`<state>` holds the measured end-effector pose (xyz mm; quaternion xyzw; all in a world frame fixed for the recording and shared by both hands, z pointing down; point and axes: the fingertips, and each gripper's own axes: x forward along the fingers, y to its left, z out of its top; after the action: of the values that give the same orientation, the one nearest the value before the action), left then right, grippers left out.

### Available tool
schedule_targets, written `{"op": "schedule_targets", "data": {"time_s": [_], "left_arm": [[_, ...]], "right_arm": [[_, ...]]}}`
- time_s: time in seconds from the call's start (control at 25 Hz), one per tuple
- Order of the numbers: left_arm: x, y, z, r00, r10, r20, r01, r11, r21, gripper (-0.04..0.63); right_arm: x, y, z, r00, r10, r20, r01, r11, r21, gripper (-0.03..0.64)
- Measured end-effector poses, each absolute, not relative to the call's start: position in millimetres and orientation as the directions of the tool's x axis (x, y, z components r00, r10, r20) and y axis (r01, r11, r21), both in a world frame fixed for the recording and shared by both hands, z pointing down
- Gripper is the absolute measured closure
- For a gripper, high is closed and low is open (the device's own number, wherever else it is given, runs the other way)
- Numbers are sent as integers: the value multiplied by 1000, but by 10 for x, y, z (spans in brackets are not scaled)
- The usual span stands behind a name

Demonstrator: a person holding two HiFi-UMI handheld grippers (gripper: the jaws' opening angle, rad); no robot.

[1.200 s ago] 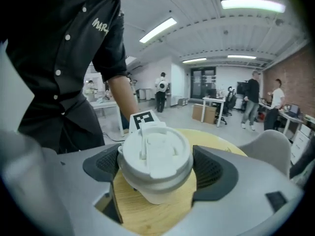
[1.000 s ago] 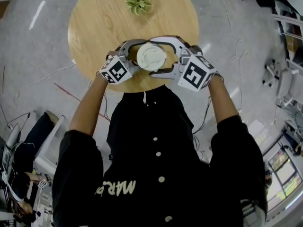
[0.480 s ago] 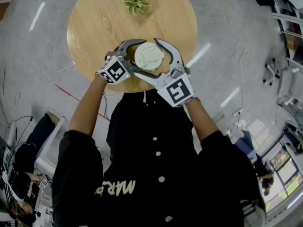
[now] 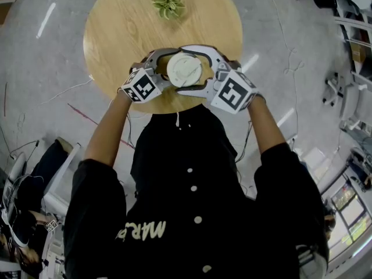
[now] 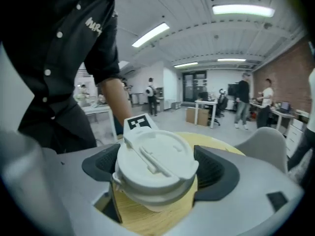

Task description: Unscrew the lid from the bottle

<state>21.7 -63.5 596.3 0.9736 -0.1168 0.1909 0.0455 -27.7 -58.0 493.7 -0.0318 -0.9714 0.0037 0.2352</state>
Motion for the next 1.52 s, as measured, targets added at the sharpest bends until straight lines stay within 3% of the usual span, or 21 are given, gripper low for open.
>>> {"op": "schedule_targets", "data": {"time_s": [0.12, 0.28, 0.4, 0.64, 0.84, 0.92, 1.08, 1.36, 1.52], "left_arm": [[221, -633, 5965, 898, -214, 384, -249, -968, 43, 238], [212, -636, 5967, 898, -214, 384, -249, -968, 43, 238], [214, -637, 5961, 898, -215, 384, -250, -967, 42, 238], [221, -631, 5930, 900, -222, 376, -255, -966, 41, 238], [254, -602, 5901, 898, -229, 375, -260, -965, 36, 239], [254, -589, 5905, 896, -229, 380, -259, -965, 31, 238], [247, -571, 5900, 897, -227, 380, -257, -966, 30, 238], [305, -568, 5906, 897, -213, 386, -245, -969, 35, 238], [298, -572, 5914, 896, -213, 389, -245, -969, 35, 239]], "right_arm": [[-277, -531, 4935, -855, 192, 482, 213, 977, -12, 150], [-265, -549, 4964, -838, 167, 520, 186, 982, -16, 147], [-232, -586, 4886, -873, 64, 484, 55, 998, -33, 124], [-146, -685, 4895, -829, -305, 468, -370, 928, -52, 112], [-179, -655, 4954, -771, -435, 465, -498, 867, -13, 115], [-185, -671, 4953, -765, -456, 454, -505, 863, 16, 146], [-210, -639, 4939, -815, -374, 442, -412, 911, 12, 155], [-137, -497, 4932, -879, 75, 470, 91, 996, 12, 158], [-149, -479, 4939, -837, 157, 523, 196, 980, 19, 156]]}}
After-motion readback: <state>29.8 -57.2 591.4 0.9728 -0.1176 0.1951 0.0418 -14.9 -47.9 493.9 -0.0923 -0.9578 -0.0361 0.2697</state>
